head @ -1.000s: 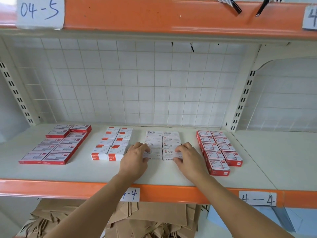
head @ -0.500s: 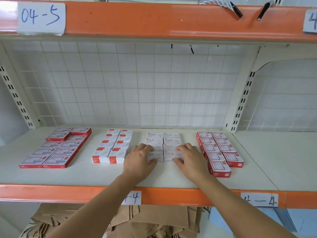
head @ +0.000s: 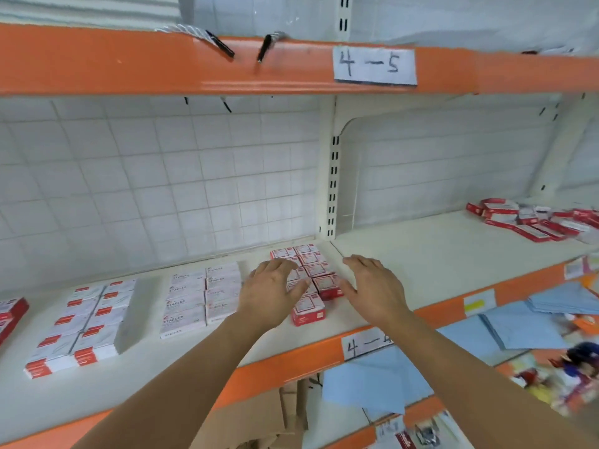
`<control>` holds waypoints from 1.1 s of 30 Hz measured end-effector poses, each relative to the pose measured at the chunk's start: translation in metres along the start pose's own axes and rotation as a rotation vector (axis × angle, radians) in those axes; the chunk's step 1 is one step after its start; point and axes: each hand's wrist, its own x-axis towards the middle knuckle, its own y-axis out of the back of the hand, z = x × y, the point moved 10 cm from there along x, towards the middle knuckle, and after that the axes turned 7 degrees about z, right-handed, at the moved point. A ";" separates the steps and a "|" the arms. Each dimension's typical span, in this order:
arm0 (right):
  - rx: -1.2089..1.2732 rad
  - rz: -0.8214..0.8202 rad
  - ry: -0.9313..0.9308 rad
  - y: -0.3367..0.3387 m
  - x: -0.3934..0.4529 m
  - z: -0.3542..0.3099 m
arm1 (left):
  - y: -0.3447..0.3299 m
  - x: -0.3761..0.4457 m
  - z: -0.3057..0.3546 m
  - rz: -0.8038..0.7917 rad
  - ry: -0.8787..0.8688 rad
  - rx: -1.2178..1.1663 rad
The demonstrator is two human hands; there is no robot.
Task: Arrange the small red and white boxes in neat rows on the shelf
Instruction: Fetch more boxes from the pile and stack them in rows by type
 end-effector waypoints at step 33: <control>-0.169 -0.002 -0.492 0.104 -0.036 0.489 | -0.255 0.172 0.439 -0.214 -0.440 -0.228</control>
